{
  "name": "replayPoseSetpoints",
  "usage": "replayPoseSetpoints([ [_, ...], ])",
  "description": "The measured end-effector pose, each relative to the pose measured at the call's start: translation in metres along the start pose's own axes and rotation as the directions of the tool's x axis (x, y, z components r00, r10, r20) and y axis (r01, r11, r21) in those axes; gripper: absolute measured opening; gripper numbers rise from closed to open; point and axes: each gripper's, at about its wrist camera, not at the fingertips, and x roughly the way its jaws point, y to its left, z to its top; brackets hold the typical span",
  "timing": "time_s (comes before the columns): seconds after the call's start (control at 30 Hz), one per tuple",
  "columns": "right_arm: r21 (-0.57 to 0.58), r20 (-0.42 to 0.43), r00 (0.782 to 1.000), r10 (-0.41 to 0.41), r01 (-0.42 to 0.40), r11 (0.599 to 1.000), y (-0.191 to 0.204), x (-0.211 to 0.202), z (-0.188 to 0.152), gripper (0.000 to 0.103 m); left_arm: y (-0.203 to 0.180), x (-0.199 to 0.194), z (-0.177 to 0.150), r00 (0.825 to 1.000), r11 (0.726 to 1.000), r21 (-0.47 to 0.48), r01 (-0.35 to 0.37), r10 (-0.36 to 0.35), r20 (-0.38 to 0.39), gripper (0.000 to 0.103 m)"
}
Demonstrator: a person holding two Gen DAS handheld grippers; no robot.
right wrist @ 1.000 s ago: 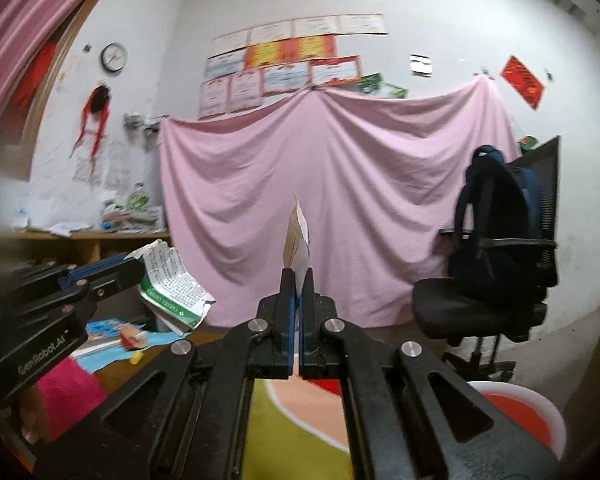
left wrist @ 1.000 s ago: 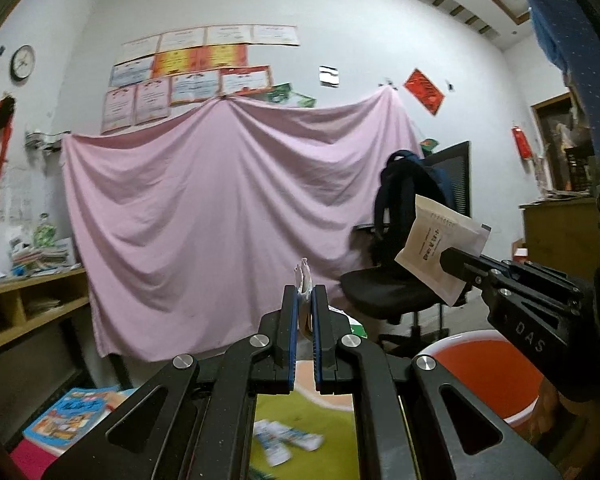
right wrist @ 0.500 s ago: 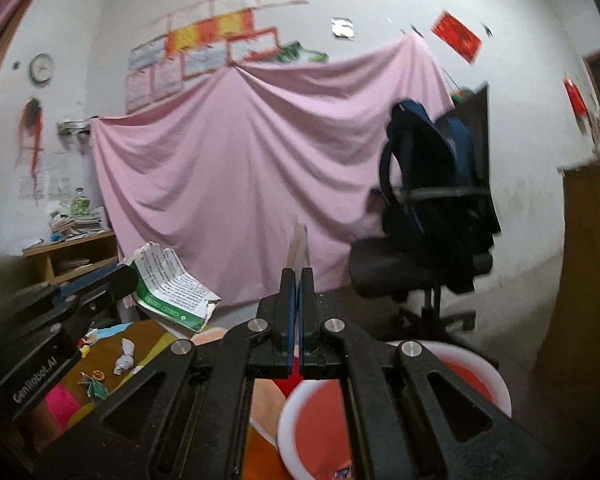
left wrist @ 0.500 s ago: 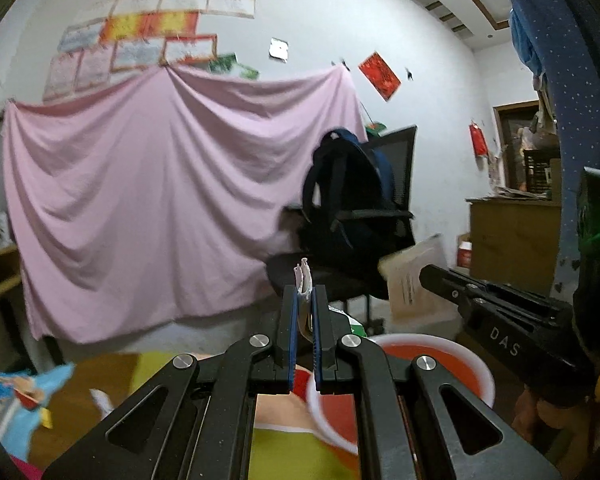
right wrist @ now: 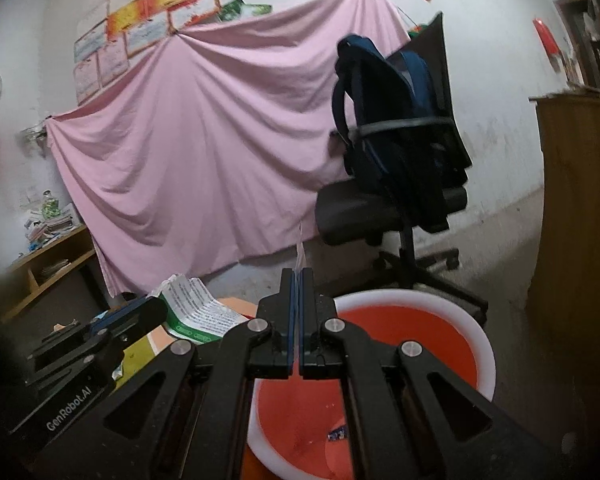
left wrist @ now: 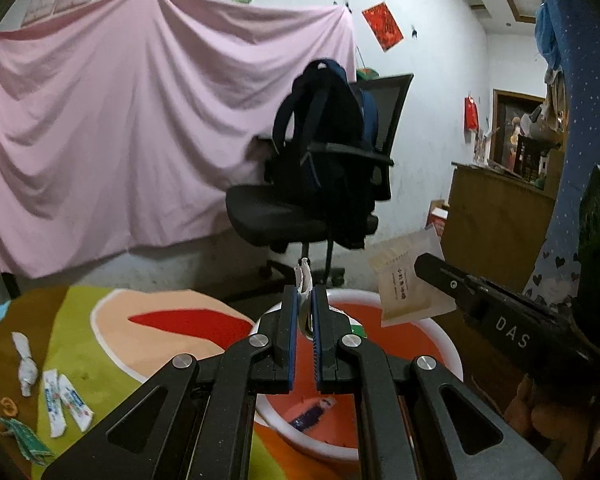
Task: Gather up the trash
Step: 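Carry both white papers over the red bucket, then open both tools to drop the white papers into the bucket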
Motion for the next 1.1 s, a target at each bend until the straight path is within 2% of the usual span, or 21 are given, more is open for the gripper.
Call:
replayPoseSetpoints([
  [0.3, 0.037, -0.038, 0.999, -0.021, 0.023, 0.999, -0.014, 0.007, -0.001, 0.032, 0.004, 0.009, -0.002, 0.999, 0.999, -0.028, 0.016, -0.017, -0.047, 0.007],
  [0.57, 0.031, -0.049, 0.999, -0.021, 0.023, 0.999, -0.009, 0.007, -0.002, 0.032, 0.009, 0.010, -0.005, 0.998, 0.999, -0.041, 0.014, -0.017, -0.068, 0.009],
  [0.63, 0.030, -0.048, 0.999, -0.022, 0.023, 0.999, -0.010, 0.007, -0.002, 0.032, 0.011, 0.008, -0.005, 0.998, 0.999, -0.049, 0.008, -0.011, -0.066, 0.013],
  [0.7, 0.030, -0.046, 0.999, -0.024, 0.025, 0.999, -0.010, 0.007, -0.001, 0.032, 0.015, 0.005, -0.005, 0.998, 0.998, -0.062, 0.006, -0.010, -0.058, 0.025],
  [0.73, 0.030, -0.045, 0.999, -0.025, 0.026, 0.999, -0.010, 0.007, -0.001, 0.032, 0.019, 0.002, -0.004, 0.999, 0.997, -0.075, 0.004, -0.008, -0.047, 0.027],
  [0.93, 0.020, -0.022, 0.999, -0.027, 0.027, 0.999, -0.007, 0.003, 0.001, 0.036, 0.034, -0.011, 0.002, 1.000, 0.994, -0.112, -0.016, 0.013, -0.023, 0.029],
  [1.0, 0.011, -0.009, 1.000, -0.023, 0.023, 1.000, -0.004, 0.001, 0.001, 0.043, 0.040, -0.020, 0.004, 1.000, 0.992, -0.121, -0.030, 0.029, -0.008, 0.033],
  [1.1, 0.003, 0.028, 1.000, -0.006, 0.006, 1.000, 0.003, -0.005, 0.004, 0.067, 0.049, -0.035, 0.005, 0.998, 0.989, -0.140, -0.050, 0.053, 0.023, 0.039],
])
